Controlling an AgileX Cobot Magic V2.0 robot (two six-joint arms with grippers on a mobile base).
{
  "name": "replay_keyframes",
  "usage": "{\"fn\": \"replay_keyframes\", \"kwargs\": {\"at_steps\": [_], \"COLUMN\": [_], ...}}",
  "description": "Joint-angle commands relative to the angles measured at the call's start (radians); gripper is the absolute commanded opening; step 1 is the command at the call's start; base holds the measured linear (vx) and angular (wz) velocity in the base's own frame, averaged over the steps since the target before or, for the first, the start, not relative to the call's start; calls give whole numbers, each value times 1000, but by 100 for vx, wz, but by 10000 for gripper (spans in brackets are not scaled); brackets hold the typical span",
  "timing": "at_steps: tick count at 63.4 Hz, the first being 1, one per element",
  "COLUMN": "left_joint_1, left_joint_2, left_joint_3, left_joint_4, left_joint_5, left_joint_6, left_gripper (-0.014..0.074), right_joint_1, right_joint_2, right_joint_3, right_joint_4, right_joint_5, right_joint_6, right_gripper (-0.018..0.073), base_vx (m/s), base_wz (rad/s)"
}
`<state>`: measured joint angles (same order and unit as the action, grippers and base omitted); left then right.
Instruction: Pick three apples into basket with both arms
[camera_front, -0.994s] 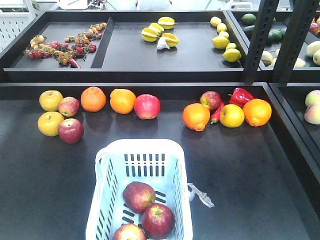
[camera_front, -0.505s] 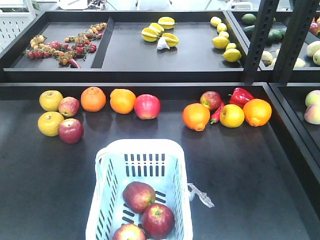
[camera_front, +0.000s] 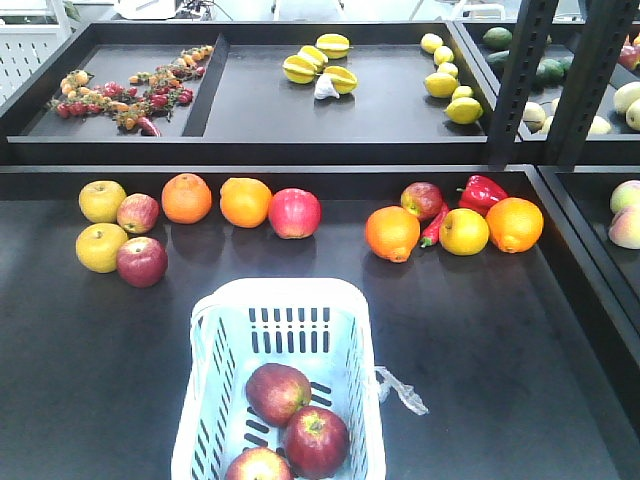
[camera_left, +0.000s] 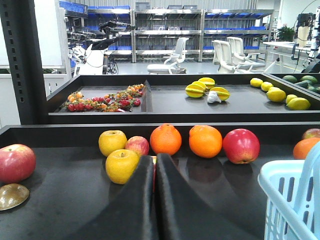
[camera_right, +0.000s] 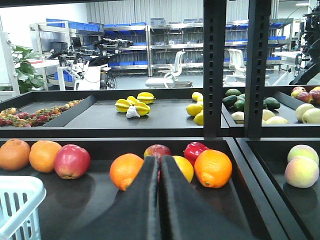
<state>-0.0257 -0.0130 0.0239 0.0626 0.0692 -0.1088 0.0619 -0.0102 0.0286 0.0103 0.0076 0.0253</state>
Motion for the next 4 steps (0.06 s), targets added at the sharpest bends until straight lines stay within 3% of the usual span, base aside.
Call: {"fn": "replay_keyframes", "kwargs": {"at_steps": [1, 4], "left_joint_1": [2, 2], "left_joint_2": [-15, -15], "left_joint_3": [24, 24], "left_joint_4": [-2, -2], "left_joint_5": [-76, -76], "left_joint_6": [-7, -7], "left_gripper": [-6, -6], "right_joint_1": [-5, -5], "right_joint_2": [-8, -8], "right_joint_3": [15, 15], "right_joint_4": [-3, -3], "right_joint_5": [-81, -81], "right_joint_6": [-7, -7], "right_gripper": [-9, -9], "base_vx": [0, 0], "base_wz": [0, 0]}}
